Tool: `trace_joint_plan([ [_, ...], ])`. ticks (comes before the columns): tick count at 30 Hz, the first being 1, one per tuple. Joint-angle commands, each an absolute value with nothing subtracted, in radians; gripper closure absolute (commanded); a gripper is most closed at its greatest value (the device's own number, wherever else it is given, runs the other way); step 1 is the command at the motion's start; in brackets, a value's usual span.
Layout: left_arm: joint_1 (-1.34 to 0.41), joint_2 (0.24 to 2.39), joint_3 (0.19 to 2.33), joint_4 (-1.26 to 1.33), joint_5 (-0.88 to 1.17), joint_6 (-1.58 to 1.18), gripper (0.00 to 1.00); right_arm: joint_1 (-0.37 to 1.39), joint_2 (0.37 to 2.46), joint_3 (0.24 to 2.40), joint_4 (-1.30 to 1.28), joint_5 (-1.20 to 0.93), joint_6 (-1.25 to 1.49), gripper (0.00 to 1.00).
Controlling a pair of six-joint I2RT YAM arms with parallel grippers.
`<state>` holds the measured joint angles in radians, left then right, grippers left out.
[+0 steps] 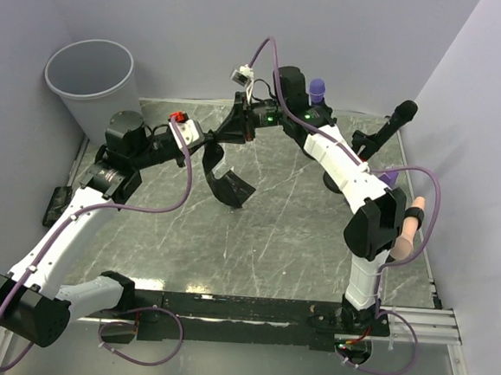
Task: Put the trash bags into the trash bin
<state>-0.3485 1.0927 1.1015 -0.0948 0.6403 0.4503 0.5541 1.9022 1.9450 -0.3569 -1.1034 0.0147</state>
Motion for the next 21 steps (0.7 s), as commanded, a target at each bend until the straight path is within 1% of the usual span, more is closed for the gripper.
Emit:
trace_joint_plan([
  [1,-0.354,1.065,1.134,-0.068,0.654,0.443,0.99,0.561,1.916,1.968,-0.307,-1.164,0.080,0.72],
  [4,-0.360,1.063,1.135,-0.063,0.649,0.430,0.99,0.563,1.919,1.962,-0.296,-1.175,0.103,0.74],
  [6,-0.365,1.062,1.137,-0.069,0.650,0.426,0.99,0.563,1.916,1.948,-0.267,-1.196,0.129,0.79],
  [8,-0.371,1.058,1.128,-0.072,0.643,0.429,0.99,0.563,1.911,1.931,-0.226,-1.230,0.150,0.87],
  [10,-0.376,1.054,1.120,-0.071,0.634,0.431,0.99,0.558,1.902,1.911,-0.158,-1.261,0.187,1.00],
  [13,-0.379,1.052,1.109,-0.069,0.603,0.436,0.99,0.551,1.888,1.901,-0.143,-1.250,0.201,1.00],
  [15,-0.379,1.051,1.100,-0.057,0.571,0.433,0.99,0.549,1.876,1.919,-0.257,-1.153,0.128,1.00],
  [17,-0.379,1.048,1.088,-0.051,0.542,0.437,0.99,0.549,1.849,1.925,-0.369,-0.964,0.039,1.00],
  [18,-0.379,1.048,1.086,-0.057,0.534,0.440,0.99,0.549,1.836,1.922,-0.402,-0.871,0.009,1.00],
  [21,-0.379,1.048,1.065,-0.061,0.515,0.459,0.99,0.545,1.793,1.896,-0.451,-0.676,-0.069,1.00],
])
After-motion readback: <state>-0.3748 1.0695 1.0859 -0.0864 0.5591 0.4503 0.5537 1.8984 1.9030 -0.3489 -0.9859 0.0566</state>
